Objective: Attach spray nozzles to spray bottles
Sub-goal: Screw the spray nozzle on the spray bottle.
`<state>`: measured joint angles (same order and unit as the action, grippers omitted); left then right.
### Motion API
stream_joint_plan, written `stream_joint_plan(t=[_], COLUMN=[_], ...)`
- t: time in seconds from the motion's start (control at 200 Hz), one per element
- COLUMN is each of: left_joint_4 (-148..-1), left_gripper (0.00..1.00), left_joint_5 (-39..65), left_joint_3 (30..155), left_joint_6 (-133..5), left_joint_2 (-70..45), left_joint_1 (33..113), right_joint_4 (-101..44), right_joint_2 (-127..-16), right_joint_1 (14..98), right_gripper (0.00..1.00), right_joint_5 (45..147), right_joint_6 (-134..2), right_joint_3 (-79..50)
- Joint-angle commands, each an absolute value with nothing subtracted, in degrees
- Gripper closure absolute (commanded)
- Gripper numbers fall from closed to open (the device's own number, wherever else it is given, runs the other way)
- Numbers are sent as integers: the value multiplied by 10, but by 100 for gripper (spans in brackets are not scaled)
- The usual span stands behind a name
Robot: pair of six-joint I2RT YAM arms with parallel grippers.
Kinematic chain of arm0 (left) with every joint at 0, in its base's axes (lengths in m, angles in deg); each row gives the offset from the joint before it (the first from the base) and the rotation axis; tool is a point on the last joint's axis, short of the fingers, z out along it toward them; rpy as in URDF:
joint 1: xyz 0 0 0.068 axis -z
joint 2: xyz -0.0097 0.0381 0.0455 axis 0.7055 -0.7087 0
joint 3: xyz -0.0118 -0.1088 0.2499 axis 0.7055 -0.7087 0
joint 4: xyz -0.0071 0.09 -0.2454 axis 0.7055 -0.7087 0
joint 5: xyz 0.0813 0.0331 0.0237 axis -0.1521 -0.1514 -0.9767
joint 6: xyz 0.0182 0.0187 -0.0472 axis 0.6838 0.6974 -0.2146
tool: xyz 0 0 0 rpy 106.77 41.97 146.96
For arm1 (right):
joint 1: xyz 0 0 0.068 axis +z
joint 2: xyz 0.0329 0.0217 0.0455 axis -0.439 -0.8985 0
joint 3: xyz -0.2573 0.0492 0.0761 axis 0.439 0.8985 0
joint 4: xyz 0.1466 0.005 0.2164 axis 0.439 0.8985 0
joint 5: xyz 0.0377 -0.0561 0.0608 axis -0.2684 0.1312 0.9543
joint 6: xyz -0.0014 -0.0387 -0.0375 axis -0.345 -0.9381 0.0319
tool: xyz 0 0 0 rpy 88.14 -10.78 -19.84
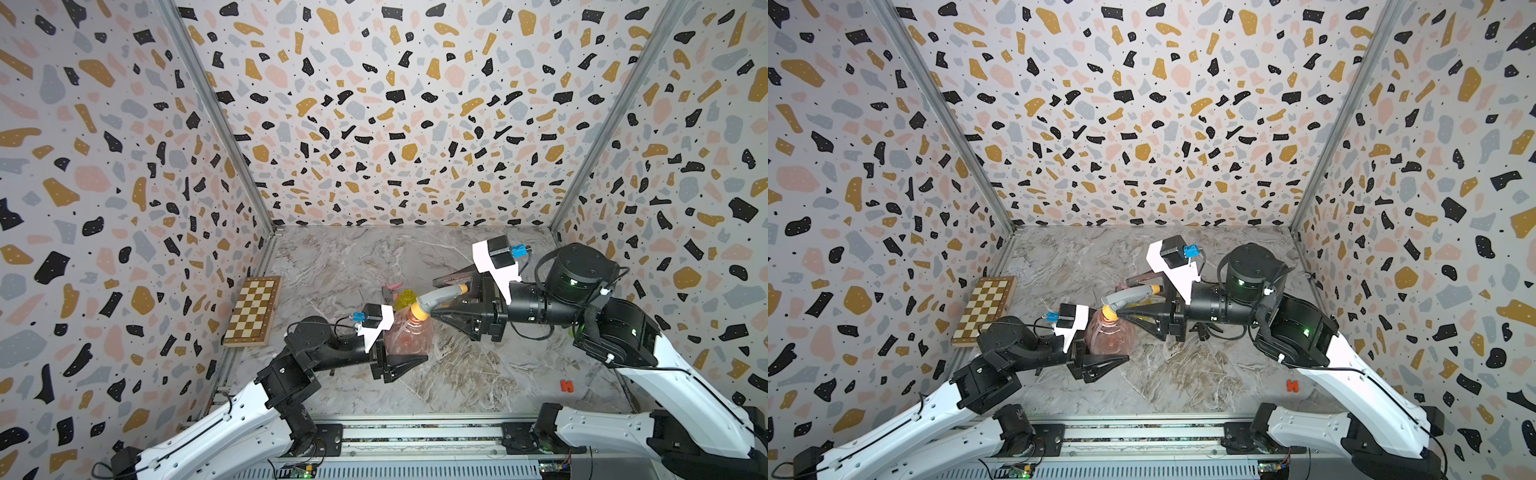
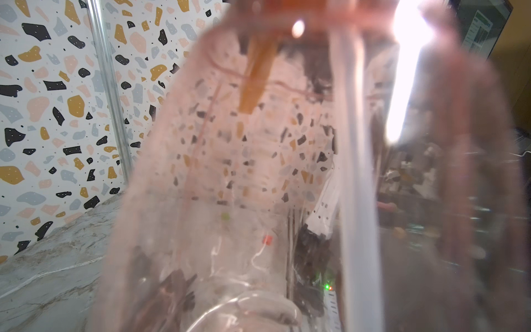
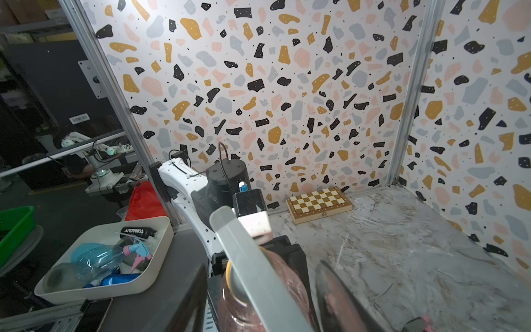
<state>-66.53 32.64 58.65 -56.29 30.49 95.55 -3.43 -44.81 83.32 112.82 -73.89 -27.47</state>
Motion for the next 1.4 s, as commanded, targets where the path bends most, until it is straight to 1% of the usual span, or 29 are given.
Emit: stream_joint_plan(t=[0.0, 0.19, 0.36, 0.43, 0.536, 0.746, 0.896, 0.946, 1.146, 1.286, 1.397], left_joint_4=[-649, -656, -700, -730, -783, -831, -876, -877, -859, -873, -861], left_gripper=[100, 100, 100, 100, 100, 100, 100, 100, 100, 100, 100], left_joint_5=[321, 314, 313, 313, 309, 286, 269, 264, 207, 139, 99], left_joint_3=[604, 608, 629, 642, 666, 690, 728, 733, 733, 743, 739], left_joint_6=[-559, -556, -539, -529, -509, -490, -474, -473, -483, -474, -474], left_joint_2=[304, 303, 300, 299, 295, 294, 279, 280, 289, 286, 288], left_joint_1=[952, 952, 952, 951, 952, 951, 952, 952, 952, 952, 953], right_joint_4=[-27, -11, 31, 55, 100, 155, 200, 198, 171, 179, 162], right_joint_2=[-448, -459, -480, -490, -510, -532, -558, -561, -558, -573, -574], right_joint_1=[831, 831, 831, 832, 832, 836, 875, 878, 881, 887, 891], right_gripper=[50, 66, 80, 87, 100, 100, 100, 100, 100, 100, 100], right_joint_5=[1149, 1146, 1138, 1129, 1120, 1099, 1050, 1050, 1030, 992, 966], right_joint_6=[-737, -735, -740, -743, -751, -765, -786, -784, -740, -701, -655], right_joint_3=[-299, -304, -333, -346, -375, -401, -430, -425, -381, -369, -333])
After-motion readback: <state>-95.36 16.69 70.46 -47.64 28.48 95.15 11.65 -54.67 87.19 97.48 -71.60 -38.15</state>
